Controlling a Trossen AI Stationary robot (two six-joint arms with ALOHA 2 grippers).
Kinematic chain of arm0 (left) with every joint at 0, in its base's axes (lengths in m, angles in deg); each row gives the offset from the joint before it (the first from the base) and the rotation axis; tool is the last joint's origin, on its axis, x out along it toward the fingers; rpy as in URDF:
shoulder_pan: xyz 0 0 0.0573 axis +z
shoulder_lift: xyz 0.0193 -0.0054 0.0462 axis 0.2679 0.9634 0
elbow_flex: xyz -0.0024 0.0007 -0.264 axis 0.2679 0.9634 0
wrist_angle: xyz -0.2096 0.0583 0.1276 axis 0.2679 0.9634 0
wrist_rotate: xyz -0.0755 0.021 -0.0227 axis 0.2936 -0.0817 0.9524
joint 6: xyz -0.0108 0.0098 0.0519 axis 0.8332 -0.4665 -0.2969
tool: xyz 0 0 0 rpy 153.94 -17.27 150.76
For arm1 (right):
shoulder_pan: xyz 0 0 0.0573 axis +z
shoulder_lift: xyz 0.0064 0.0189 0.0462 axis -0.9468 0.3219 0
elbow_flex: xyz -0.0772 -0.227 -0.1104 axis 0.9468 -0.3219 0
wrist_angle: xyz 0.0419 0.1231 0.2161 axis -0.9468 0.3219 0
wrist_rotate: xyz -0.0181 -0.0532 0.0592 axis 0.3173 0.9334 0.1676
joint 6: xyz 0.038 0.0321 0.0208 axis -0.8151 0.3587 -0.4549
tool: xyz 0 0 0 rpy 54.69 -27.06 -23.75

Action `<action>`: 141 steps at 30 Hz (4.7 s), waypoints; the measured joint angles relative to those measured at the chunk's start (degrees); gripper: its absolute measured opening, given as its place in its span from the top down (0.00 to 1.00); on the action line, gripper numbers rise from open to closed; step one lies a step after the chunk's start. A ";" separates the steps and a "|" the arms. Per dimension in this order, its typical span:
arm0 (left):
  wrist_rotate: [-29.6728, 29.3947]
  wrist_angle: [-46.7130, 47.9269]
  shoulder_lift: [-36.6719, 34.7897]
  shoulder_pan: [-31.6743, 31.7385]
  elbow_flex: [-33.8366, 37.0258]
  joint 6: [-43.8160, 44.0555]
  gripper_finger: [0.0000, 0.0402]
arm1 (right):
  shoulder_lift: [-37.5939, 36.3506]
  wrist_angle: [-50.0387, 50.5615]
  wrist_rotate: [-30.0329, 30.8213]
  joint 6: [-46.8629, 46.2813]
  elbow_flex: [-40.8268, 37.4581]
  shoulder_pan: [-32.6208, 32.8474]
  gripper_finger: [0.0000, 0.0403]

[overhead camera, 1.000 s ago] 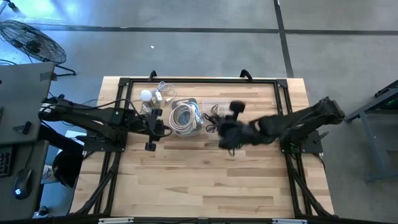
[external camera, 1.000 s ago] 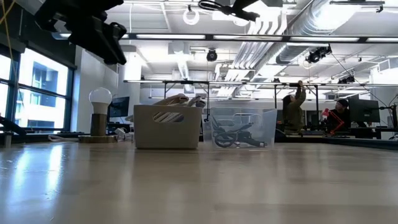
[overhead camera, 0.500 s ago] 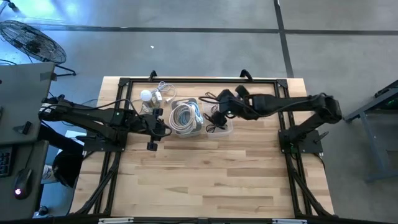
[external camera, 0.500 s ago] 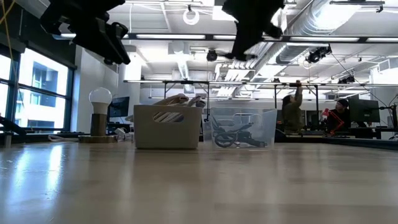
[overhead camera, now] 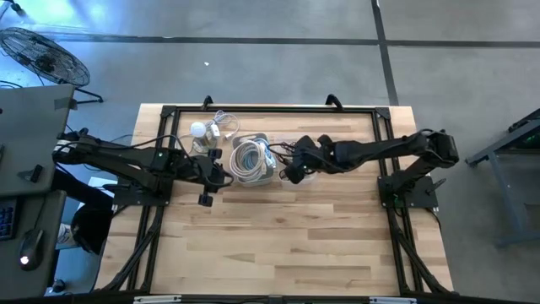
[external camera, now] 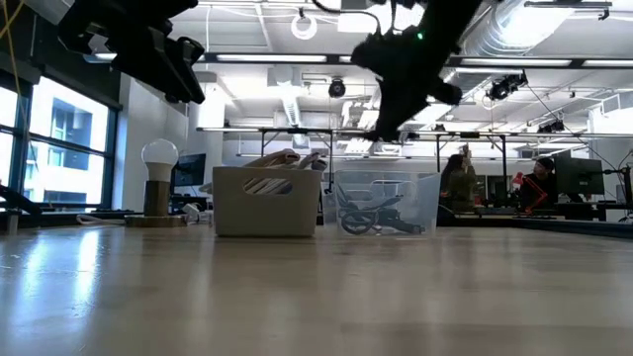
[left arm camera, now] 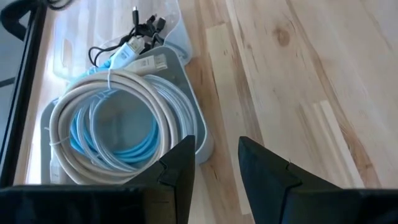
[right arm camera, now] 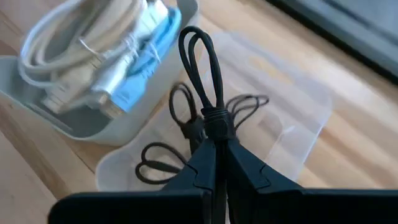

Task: Pick & Place USB Port
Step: Put the black charger cable into the transparent bin, then return to Home Position

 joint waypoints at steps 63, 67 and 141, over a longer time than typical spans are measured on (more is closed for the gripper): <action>8.34 1.40 -24.82 0.13 -8.09 -27.62 0.70 | -57.61 -14.68 -48.86 50.29 -27.86 -11.38 0.67; 4.65 1.49 -26.78 0.13 -6.25 -27.49 0.70 | -58.96 -22.19 -50.29 48.44 -32.21 -16.39 0.67; 4.79 -12.15 -52.09 0.11 27.12 -15.15 0.70 | -71.17 -50.17 -47.98 42.40 -64.37 -23.46 1.00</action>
